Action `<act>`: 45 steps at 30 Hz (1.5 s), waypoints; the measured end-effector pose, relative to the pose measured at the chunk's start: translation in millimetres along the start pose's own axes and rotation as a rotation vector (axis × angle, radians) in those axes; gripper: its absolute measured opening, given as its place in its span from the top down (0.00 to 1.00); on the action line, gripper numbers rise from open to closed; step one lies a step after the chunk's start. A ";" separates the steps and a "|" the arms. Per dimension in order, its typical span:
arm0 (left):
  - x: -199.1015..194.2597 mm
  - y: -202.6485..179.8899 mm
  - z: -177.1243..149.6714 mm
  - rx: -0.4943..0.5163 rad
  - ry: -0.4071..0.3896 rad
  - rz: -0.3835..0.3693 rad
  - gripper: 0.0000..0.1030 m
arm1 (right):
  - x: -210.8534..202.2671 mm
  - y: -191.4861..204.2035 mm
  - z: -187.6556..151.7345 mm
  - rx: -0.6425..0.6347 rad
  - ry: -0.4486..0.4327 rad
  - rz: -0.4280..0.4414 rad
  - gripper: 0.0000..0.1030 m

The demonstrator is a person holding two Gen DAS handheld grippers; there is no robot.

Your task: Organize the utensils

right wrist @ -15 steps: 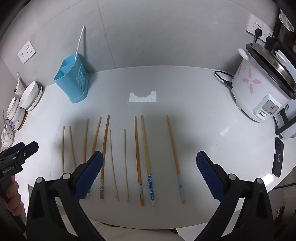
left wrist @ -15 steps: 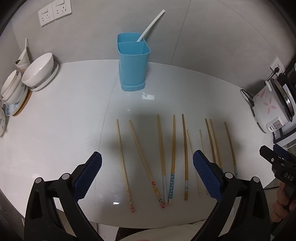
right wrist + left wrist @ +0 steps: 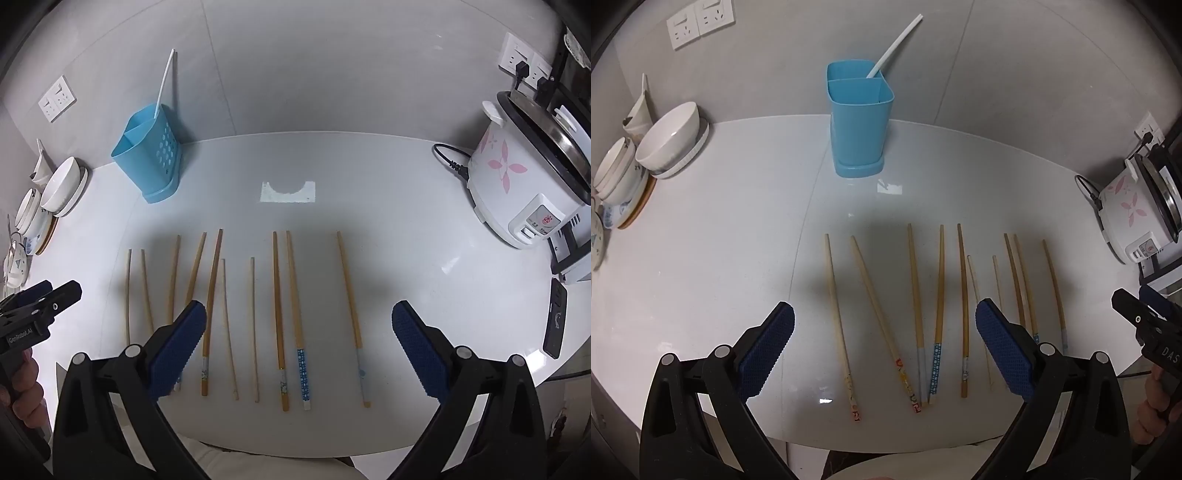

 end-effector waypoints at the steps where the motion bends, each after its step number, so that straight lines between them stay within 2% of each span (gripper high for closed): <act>1: 0.1 0.2 -0.3 0.001 -0.001 0.001 0.07 | -1.5 -1.4 0.2 -0.001 -0.001 0.003 0.06; 29: -3.5 1.3 -1.6 0.016 -0.005 0.049 0.07 | 0.6 3.8 -2.0 -0.034 -0.007 0.020 0.06; 45: -6.0 -4.8 -1.1 0.029 -0.005 0.035 0.08 | -0.4 2.8 -0.9 -0.034 -0.006 0.019 0.06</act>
Point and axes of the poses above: each gripper's, at about its wrist camera, not at the fingertips, and x roughly the way its jaws point, y to its left, z to its top, the point moved 7 cm from there along x, roughly the way its jaws point, and after that the axes turned 9 degrees about -z, right-handed, at the moved point
